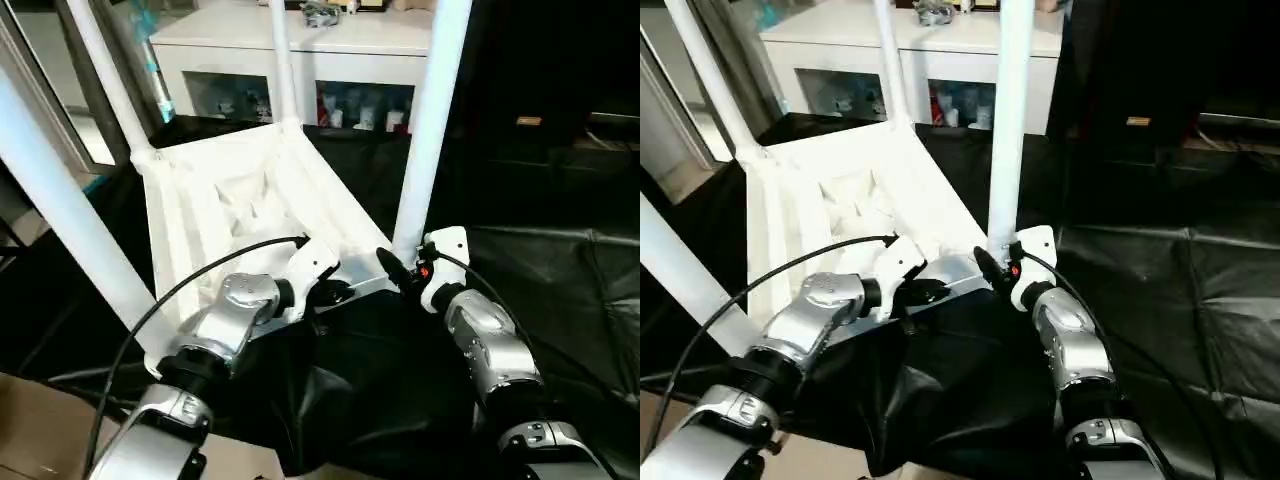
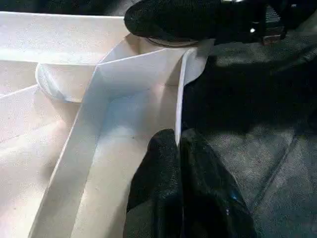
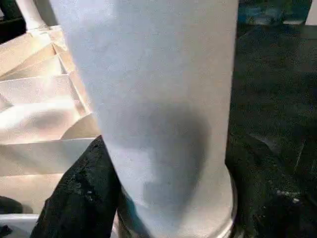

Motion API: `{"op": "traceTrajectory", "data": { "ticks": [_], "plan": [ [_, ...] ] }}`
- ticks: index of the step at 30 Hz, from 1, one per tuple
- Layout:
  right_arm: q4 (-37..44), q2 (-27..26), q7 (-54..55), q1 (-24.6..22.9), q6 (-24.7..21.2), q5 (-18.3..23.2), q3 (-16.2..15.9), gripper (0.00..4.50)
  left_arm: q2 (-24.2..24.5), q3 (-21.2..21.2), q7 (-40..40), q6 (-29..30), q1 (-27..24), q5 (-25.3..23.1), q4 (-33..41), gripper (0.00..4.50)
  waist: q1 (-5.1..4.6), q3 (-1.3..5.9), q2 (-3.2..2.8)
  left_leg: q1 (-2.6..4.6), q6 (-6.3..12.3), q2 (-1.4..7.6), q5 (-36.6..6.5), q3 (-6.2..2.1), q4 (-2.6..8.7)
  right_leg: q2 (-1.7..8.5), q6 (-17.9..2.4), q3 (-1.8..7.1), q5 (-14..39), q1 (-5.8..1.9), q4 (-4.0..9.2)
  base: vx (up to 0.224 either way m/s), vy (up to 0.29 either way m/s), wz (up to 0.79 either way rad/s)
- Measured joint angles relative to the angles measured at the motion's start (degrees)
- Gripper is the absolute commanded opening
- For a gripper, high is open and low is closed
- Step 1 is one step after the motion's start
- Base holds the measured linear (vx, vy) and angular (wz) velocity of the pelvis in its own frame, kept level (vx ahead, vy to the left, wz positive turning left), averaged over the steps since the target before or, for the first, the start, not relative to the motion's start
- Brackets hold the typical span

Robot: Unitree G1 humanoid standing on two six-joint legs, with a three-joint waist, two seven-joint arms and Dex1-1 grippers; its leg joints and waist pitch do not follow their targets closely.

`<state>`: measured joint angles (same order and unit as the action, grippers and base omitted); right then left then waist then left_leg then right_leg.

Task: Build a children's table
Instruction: Rotate leg to tighten

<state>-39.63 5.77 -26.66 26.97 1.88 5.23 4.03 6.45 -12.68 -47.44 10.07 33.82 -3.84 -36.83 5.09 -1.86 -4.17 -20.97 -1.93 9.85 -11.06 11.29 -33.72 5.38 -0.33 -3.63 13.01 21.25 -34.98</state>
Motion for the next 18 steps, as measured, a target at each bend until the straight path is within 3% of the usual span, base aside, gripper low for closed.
{"op": "traceTrajectory", "data": {
  "ticks": [5, 8, 15, 18],
  "plan": [
    [0.40, 1.50, -4.35, -0.05, -0.49, 0.89, 0.00, 3.56, 0.27, -0.16, -0.89, -0.24, -0.01, 0.01, 0.60, 0.00, 0.08, -0.01, 0.07, -0.11, 0.03, 0.03, 0.01, 0.00, 0.05, 0.00, 0.07, -0.05, 0.02, 0.05, 0.00, 0.000, 0.000, 0.00],
    [1.63, 4.33, -11.75, -0.46, -1.20, 0.93, -1.61, 3.86, 2.33, -0.18, -4.11, -0.25, -0.71, 0.85, 2.19, 0.00, 0.09, -0.10, 0.23, -0.29, 0.08, 0.07, 0.03, 0.00, 0.11, -0.01, 0.11, -0.12, 0.04, 0.25, -0.02, 0.000, 0.000, 0.00],
    [3.56, 9.96, -30.64, -0.30, -3.74, 3.26, -5.73, 3.86, 9.09, -0.84, -15.50, -0.01, -3.48, 3.54, 7.16, 0.00, 0.03, -0.19, 0.64, -0.98, 0.34, 0.29, 0.19, -0.02, 0.00, -0.15, 0.13, -0.27, 0.06, 0.91, -0.16, 0.000, 0.000, 0.00],
    [3.54, 10.52, -36.08, 0.30, -4.98, 4.26, -6.79, 3.55, 11.02, -1.44, -19.64, 1.34, -4.09, 4.58, 8.84, 0.00, 0.27, -0.21, 0.78, -1.18, 0.40, 0.31, 0.14, -0.02, -0.15, -0.14, 0.12, -0.28, 0.06, 1.00, -0.18, 0.000, 0.000, 0.00]
  ]
}}
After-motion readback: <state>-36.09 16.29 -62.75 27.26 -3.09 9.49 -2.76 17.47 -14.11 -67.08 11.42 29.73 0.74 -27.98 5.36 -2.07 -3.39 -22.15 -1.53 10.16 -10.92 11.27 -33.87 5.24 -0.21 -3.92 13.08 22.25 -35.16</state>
